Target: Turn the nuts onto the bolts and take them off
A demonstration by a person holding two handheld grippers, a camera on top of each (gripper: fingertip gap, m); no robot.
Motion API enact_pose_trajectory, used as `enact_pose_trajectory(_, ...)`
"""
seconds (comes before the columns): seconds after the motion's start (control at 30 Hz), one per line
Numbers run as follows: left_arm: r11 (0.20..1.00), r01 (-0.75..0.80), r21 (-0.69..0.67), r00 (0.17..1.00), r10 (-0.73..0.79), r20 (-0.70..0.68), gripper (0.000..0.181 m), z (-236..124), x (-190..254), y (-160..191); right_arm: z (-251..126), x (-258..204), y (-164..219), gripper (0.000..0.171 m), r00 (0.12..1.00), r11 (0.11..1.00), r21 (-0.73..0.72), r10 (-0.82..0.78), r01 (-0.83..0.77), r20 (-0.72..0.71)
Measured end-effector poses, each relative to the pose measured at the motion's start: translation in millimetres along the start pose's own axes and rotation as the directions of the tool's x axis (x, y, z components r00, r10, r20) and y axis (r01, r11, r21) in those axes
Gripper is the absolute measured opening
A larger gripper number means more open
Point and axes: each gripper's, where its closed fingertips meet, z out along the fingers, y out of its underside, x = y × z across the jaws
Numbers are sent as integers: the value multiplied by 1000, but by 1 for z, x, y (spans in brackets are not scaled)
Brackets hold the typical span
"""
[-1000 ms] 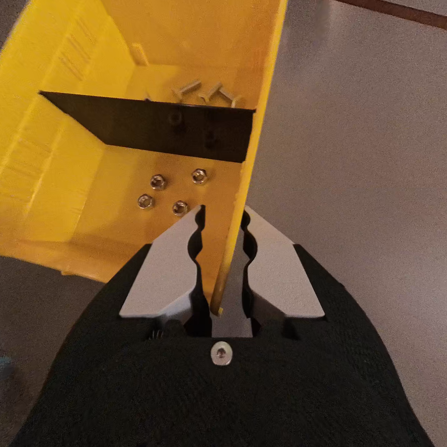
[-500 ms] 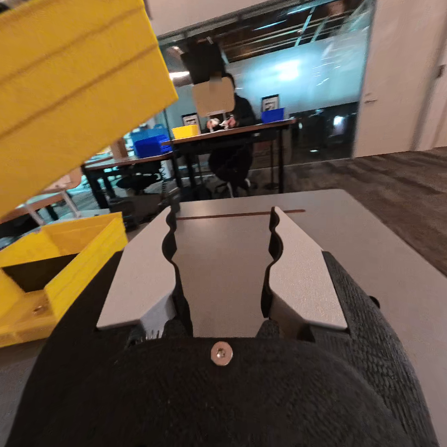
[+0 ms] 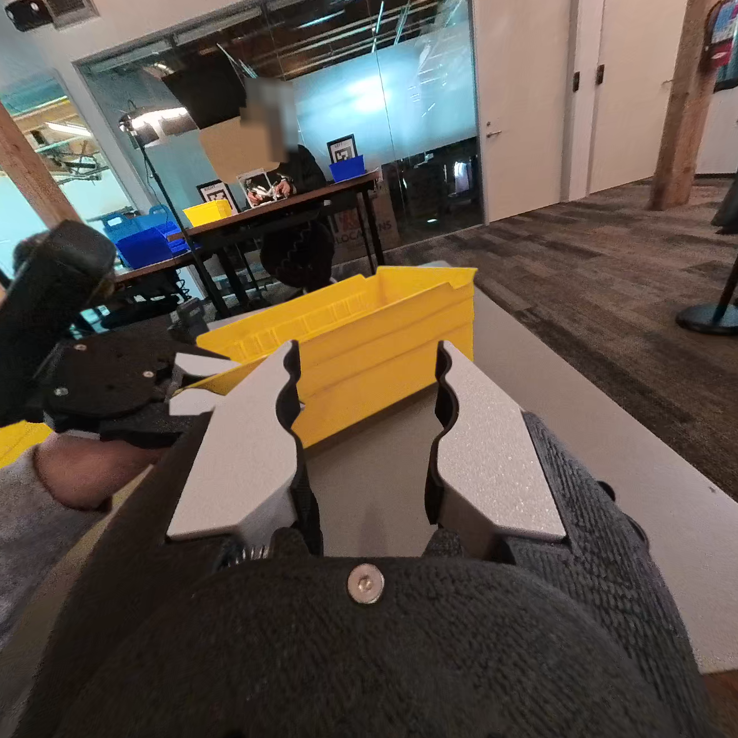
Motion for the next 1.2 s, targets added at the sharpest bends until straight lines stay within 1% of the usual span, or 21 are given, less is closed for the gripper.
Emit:
enact_pose_trajectory(0.03,1000,-20,-11,999,20,31,6,2,-3,6,2,-4,3,68,1000,1000,-12,9,-9,22)
enact_pose_trajectory(0.1,1000,-2,-17,999,3,47,6,5,-3,13,5,-19,9,68,994,999,-20,34,-32,108)
enact_pose_trajectory(0.13,1000,0,6,998,-1,67,15,3,-5,12,7,-25,11,69,990,999,-23,46,-43,133)
enact_pose_trajectory(0.2,997,-17,71,991,7,136,34,-16,-13,0,11,-32,21,74,989,998,-48,39,-32,146)
enact_pose_trajectory(0.3,978,-56,199,965,2,262,61,-82,-35,-18,18,-38,35,93,995,996,-93,13,-4,103)
enact_pose_trajectory(0.37,953,-59,296,925,-59,375,79,-143,-58,-15,23,-47,40,114,998,996,-87,-9,15,59)
enact_pose_trajectory(0.4,943,-58,328,892,-99,441,81,-175,-72,-6,26,-55,42,125,999,996,-83,-29,32,43)
enact_pose_trajectory(0.47,929,-32,370,795,-201,573,88,-241,-101,24,35,-77,50,145,995,991,-97,-93,95,33)
enact_pose_trajectory(0.53,888,30,458,680,-354,642,95,-307,-124,63,49,-101,65,160,985,973,-157,-163,169,49)
enact_pose_trajectory(0.6,838,78,540,532,-493,688,107,-367,-140,110,62,-110,77,160,979,958,-205,-201,201,22)
enact_pose_trajectory(0.63,835,108,540,449,-526,723,110,-390,-146,138,69,-109,83,160,977,951,-229,-213,208,1)
enact_pose_trajectory(0.7,851,212,480,335,-525,782,116,-411,-151,192,82,-100,92,160,966,934,-273,-254,231,-52)
enact_pose_trajectory(0.73,850,281,445,314,-520,794,119,-411,-151,215,89,-93,99,160,959,922,-304,-272,239,-72)
enact_pose_trajectory(0.83,829,464,311,330,-488,808,126,-392,-145,268,97,-81,126,155,973,883,-429,-227,193,-29)
enact_pose_trajectory(0.87,811,508,291,345,-501,794,127,-384,-144,278,95,-79,131,160,983,873,-460,-185,160,-9)
enact_pose_trajectory(0.97,752,584,305,347,-571,744,118,-369,-144,296,81,-53,123,147,980,865,-478,-194,153,-38)
enact_pose_trajectory(1.03,735,615,285,329,-568,754,105,-367,-145,308,72,-31,115,120,974,851,-500,-220,160,-62)
enact_pose_trajectory(1.07,743,606,283,317,-552,771,94,-371,-146,311,68,-19,111,107,968,840,-517,-237,164,-78)
enact_pose_trajectory(1.13,764,584,274,292,-512,808,73,-382,-148,318,62,8,101,72,951,817,-548,-287,182,-112)
enact_pose_trajectory(1.17,769,580,270,281,-500,819,64,-387,-148,322,61,22,95,57,939,809,-555,-316,194,-132)
enact_pose_trajectory(1.2,770,580,268,281,-497,821,60,-389,-148,326,61,34,91,38,930,802,-561,-338,206,-142)
